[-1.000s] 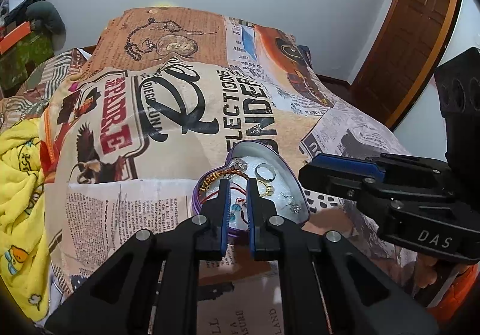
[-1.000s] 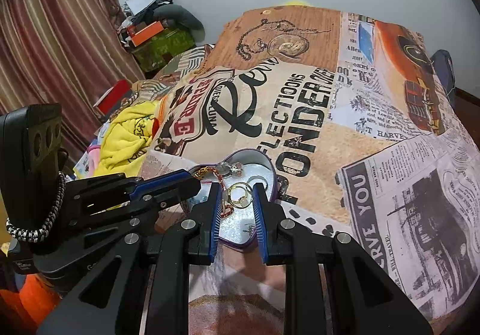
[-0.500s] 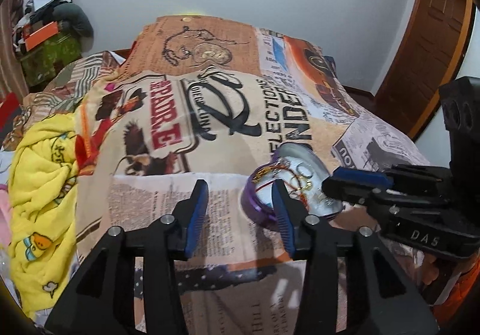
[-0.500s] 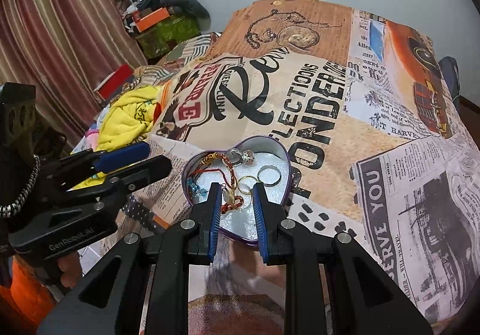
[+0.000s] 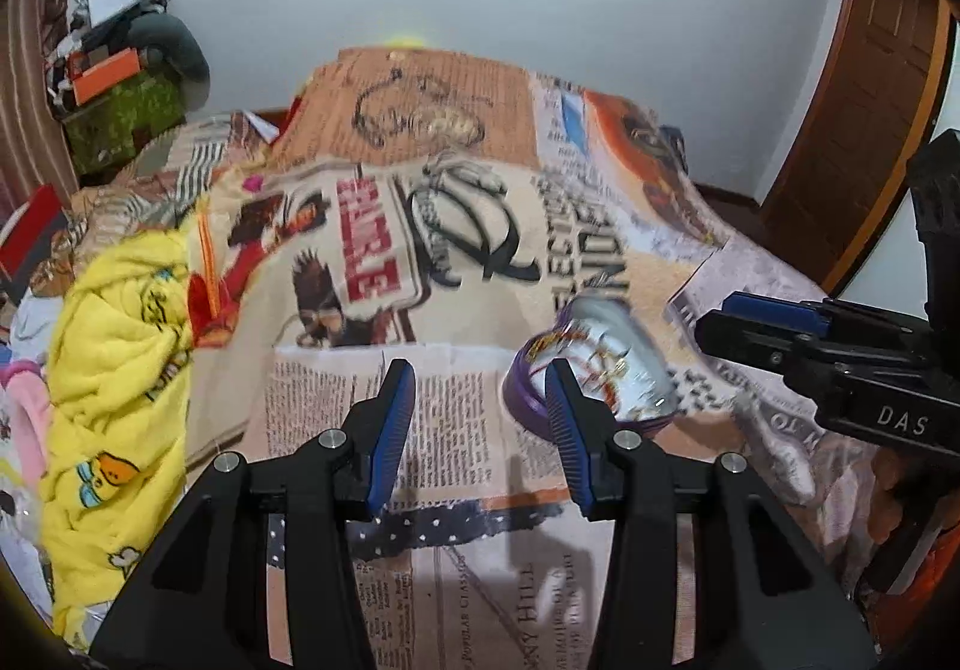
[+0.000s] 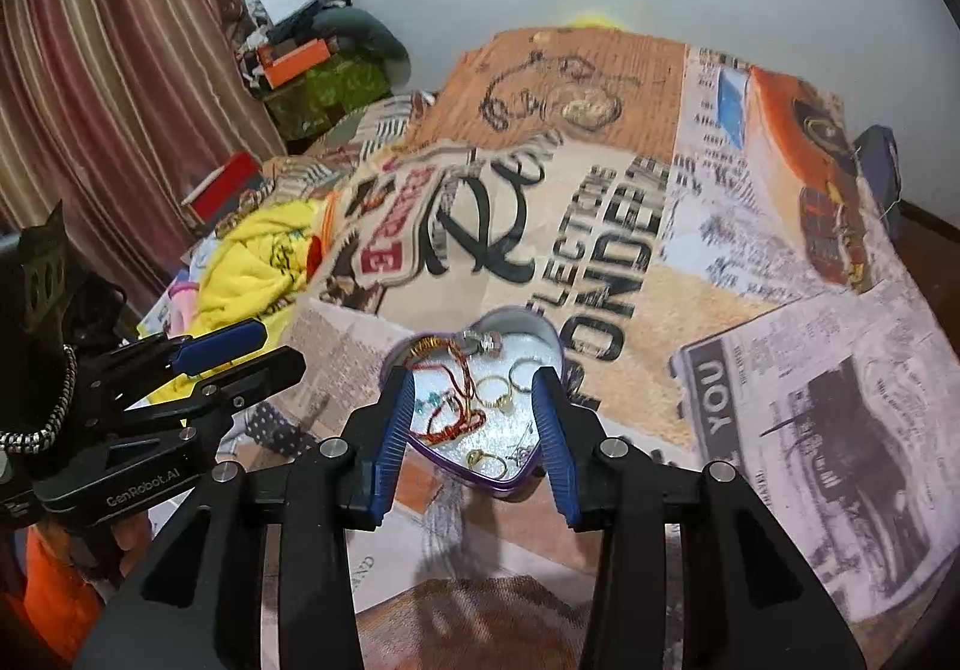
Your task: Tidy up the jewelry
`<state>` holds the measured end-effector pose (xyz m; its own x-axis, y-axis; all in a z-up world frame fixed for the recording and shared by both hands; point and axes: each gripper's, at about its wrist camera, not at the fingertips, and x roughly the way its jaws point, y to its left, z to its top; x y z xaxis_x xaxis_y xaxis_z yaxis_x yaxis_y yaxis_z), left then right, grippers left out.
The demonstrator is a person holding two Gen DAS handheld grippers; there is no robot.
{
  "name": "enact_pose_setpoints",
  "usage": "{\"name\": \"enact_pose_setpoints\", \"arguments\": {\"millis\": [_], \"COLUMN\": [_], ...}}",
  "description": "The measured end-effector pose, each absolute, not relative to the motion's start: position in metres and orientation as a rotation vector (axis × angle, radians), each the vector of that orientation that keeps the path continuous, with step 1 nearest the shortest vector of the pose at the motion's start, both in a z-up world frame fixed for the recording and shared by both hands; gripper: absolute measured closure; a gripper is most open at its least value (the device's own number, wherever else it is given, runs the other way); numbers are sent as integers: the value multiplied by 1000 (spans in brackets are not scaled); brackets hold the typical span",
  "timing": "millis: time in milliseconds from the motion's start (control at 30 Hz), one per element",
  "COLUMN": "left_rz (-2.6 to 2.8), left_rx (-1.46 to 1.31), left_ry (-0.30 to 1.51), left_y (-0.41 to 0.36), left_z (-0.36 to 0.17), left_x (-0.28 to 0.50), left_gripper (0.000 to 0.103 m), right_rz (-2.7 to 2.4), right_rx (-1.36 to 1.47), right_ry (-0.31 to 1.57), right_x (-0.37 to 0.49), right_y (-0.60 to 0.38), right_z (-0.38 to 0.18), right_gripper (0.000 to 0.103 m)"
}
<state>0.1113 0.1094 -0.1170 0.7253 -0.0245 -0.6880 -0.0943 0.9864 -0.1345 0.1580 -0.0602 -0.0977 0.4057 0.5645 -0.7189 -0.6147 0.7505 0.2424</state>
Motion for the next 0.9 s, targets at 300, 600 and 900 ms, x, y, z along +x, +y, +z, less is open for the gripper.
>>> {"name": "enact_pose_setpoints", "arguments": {"millis": [300,600,900], "left_rz": [19,30,85], "left_rx": [-111,-64,-57], "left_ry": [519,221,122], "left_y": [82,52,44], "left_z": [-30,50,69], "left_x": [64,-18,-64], "left_gripper": [53,36,1], "right_rz": [696,613,499], "right_rx": [-13,39,13], "right_ry": [637,291,150], "right_x": [114,28,-20], "right_y": [-95,-136,-137], "right_z": [-12,75,88], "right_gripper": [66,52,4]}}
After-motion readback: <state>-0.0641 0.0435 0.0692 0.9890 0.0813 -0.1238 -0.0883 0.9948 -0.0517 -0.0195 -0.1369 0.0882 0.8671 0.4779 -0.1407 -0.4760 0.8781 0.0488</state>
